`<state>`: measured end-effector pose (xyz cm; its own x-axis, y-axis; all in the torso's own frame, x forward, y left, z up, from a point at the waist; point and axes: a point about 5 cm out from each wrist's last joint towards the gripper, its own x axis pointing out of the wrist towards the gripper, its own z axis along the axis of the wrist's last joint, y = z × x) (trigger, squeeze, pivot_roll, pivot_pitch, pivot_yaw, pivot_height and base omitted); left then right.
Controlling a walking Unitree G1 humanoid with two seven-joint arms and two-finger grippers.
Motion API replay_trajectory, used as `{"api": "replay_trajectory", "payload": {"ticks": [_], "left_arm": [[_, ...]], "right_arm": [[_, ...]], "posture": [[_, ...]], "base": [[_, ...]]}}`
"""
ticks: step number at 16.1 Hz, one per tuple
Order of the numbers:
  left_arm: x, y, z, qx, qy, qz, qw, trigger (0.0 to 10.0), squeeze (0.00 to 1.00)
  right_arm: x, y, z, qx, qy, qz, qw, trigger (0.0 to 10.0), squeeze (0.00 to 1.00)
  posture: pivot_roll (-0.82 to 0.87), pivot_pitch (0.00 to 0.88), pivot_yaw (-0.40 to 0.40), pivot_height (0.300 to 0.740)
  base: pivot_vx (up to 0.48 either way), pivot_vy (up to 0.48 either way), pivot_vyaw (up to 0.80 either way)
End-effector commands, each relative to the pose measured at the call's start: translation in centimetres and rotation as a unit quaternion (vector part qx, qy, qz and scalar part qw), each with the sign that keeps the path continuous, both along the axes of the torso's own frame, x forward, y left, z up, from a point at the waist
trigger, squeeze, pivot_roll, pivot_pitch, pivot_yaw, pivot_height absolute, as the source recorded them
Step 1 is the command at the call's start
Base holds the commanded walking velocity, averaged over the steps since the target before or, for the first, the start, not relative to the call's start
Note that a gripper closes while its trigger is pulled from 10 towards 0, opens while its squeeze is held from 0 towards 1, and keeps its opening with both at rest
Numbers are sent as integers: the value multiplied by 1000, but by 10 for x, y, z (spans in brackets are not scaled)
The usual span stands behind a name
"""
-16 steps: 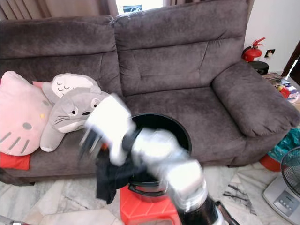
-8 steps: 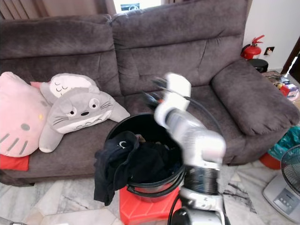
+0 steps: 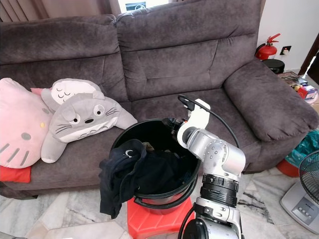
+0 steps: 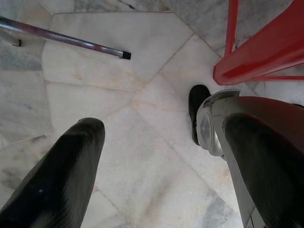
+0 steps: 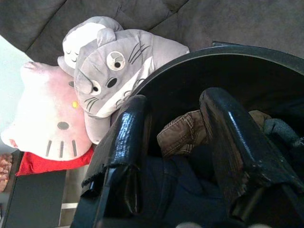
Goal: Hang hanger
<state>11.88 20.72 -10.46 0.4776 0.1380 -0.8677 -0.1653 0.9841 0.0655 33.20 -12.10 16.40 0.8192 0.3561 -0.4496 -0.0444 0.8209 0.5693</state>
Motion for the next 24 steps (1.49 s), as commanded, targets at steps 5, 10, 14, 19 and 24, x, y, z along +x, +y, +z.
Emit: {"api": "replay_trajectory", "payload": {"ticks": [5, 10, 14, 19, 24], "left_arm": [[-5, 6, -1, 8, 14, -4, 1000, 10000, 0], [-5, 6, -1, 8, 14, -4, 1000, 10000, 0], [-7, 3, -2, 4, 17, -16, 1000, 10000, 0], [-7, 3, -2, 3, 17, -17, 1000, 10000, 0], [-7, 3, -2, 4, 17, -18, 1000, 10000, 0]], "right_arm": [[0, 17, 6, 18, -3, 21, 1000, 10000, 0], [0, 17, 6, 18, -3, 21, 1000, 10000, 0], [-10, 17, -11, -59, 0, 195, 979, 10000, 0], [-10, 16, -9, -58, 1, 212, 976, 10000, 655], [-11, 26, 1, 32, 32, 235, 971, 10000, 1000]], "posture": [[-180, 0, 108, 740], [-180, 0, 108, 740], [-189, 0, 95, 740], [-190, 0, 95, 740], [-187, 0, 91, 740]], "base": [[0, 0, 0], [0, 0, 0], [0, 0, 0], [0, 0, 0], [0, 0, 0]]}}
